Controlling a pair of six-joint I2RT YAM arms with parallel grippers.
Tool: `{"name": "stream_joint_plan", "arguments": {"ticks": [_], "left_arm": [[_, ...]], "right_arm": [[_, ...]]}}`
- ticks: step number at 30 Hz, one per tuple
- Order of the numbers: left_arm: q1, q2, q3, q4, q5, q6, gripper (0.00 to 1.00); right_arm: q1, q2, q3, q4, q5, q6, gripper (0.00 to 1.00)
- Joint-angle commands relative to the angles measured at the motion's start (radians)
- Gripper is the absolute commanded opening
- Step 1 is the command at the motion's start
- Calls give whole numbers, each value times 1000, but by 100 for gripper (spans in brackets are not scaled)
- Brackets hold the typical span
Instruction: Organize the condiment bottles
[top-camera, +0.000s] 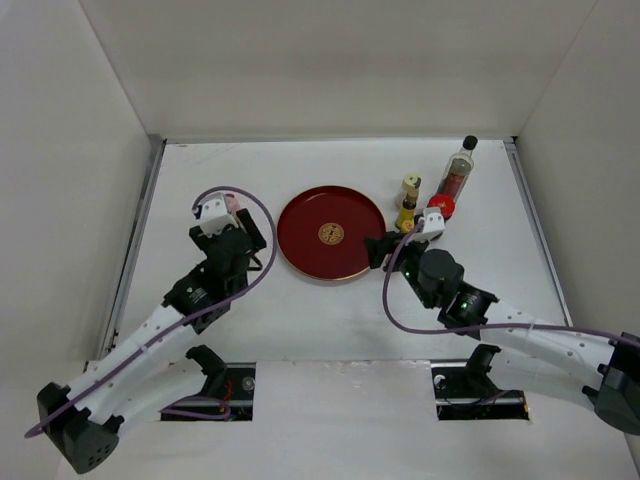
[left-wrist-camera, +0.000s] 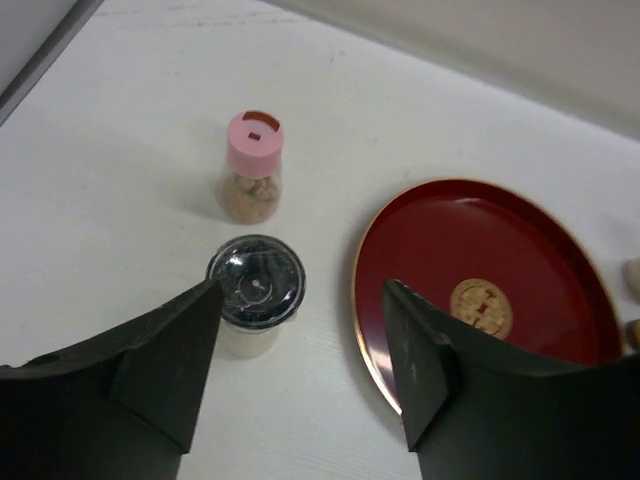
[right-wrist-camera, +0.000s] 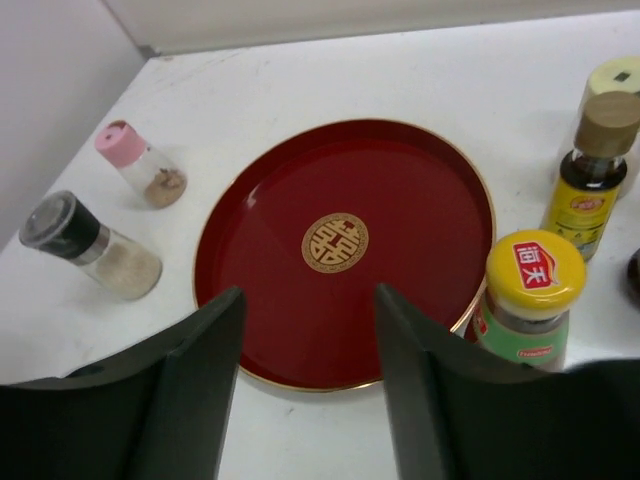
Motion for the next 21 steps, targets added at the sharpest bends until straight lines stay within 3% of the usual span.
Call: {"name": "stream_joint_plan", "arguments": {"ticks": [1,2,5,8,15,21], "left_arm": [[23,92,16,-9,15,5,66],[24,108,13,-9,4,2,71],[39,131,-18,20,-31,-8,85],[87,184,-13,34,-1,-8,89],[156,312,-24,115,64,-7,89],[208,393,-50,209,128,-4,81]], "right_arm": [[9,11,17,53,-51,9,74],[9,14,20,47,-54,9,81],[9,8,17,50,-56,9,88],[9,6,9,62,-62,12,89],[3,20,8,64,-68,15,92],[0,23,6,68,-70,15,93]]}}
